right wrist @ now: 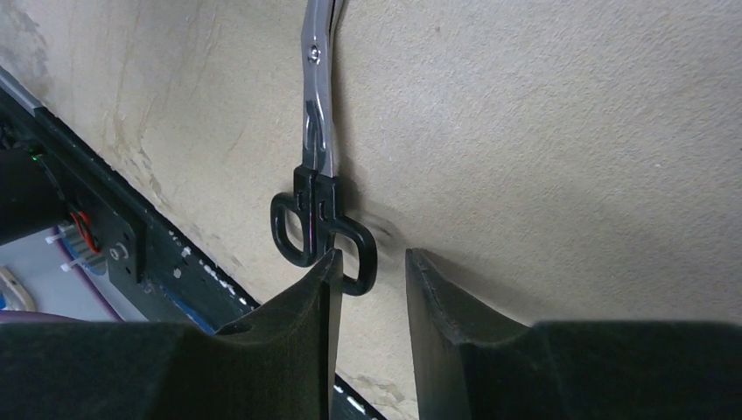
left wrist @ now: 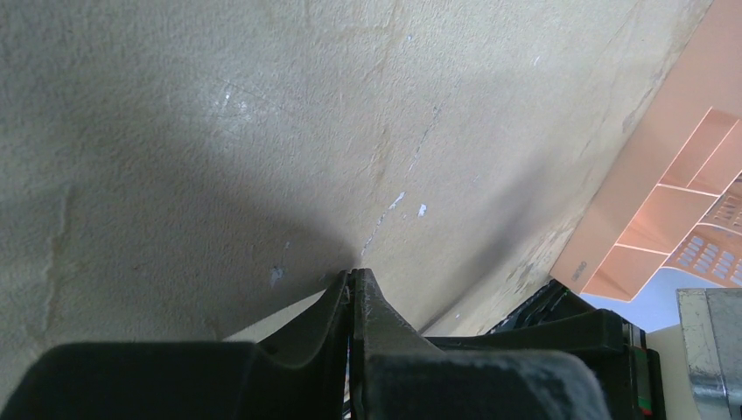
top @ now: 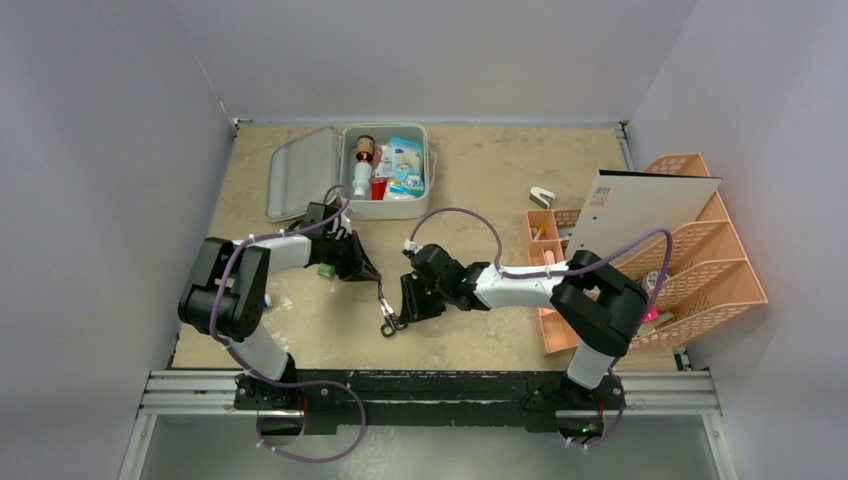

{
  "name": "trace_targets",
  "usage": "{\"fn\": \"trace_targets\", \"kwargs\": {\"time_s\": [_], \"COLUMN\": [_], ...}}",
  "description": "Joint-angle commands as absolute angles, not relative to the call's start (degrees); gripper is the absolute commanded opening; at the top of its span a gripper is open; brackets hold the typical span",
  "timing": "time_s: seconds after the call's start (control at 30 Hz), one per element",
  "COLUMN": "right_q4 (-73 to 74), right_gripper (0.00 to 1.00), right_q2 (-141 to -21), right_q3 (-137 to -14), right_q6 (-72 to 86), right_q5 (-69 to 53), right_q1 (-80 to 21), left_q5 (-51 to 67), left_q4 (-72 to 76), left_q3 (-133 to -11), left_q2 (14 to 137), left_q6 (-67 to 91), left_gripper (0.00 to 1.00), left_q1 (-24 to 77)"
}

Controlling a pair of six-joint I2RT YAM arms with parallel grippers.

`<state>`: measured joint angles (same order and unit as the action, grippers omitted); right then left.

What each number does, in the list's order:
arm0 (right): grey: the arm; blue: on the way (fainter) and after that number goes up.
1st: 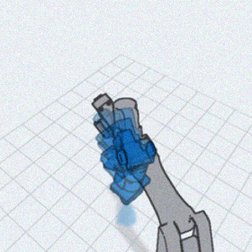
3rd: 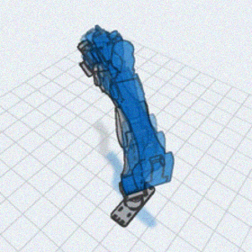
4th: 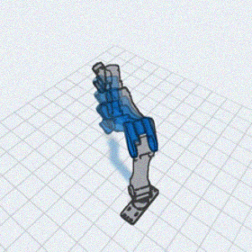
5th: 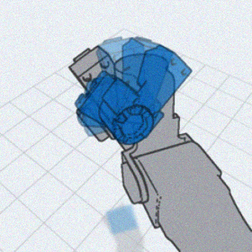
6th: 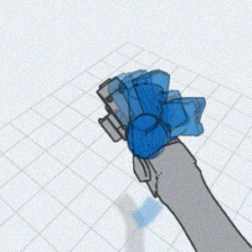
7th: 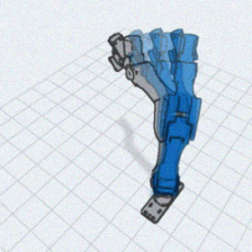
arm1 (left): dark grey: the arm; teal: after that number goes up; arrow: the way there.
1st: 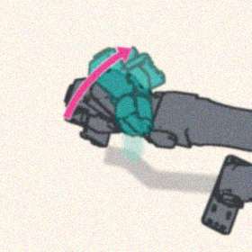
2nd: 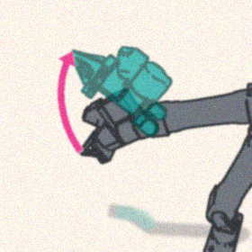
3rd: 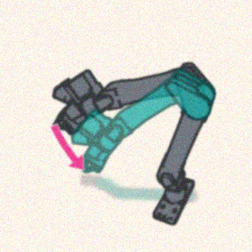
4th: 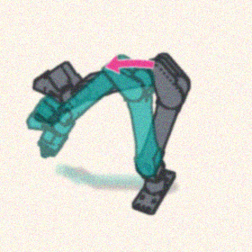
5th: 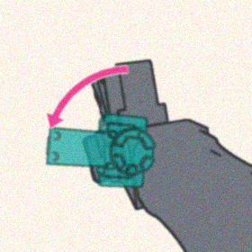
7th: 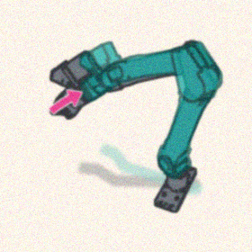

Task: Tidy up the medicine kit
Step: Pick up the scissors from the center of the board.

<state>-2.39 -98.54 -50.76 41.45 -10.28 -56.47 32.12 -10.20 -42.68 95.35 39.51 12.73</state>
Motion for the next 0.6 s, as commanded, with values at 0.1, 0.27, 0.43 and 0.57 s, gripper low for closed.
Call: {"fn": "trace_targets", "kwargs": {"time_s": [0.1, 0.27, 0.43, 0.57], "right_q4": [-3.5, -4.5, -5.0, -6.2], "right_gripper": [0.31, 0.24, 0.19, 0.03], "right_q2": [-99.2, -99.5, -99.7, -99.3], "right_q3": [-50.9, -50.7, -50.3, -50.0], "right_q6": [42.3, 42.6, 42.8, 42.7], "right_q5": [-11.7, -11.7, -11.1, -10.9], "right_q1": [-56.8, -56.8, -56.8, -56.8], "left_q5": [30.7, 31.3, 31.8, 33.0], "left_q4": [-10.3, -9.9, -9.5, -8.7], "left_q3": [-43.3, -43.1, -42.7, -42.3], "left_q2": [96.4, 96.5, 96.3, 95.6], "left_q6": [38.1, 38.5, 38.8, 39.8], "left_gripper": [0.00, 0.00, 0.00, 0.00], "left_q1": [13.3, 13.4, 13.4, 13.4]}}
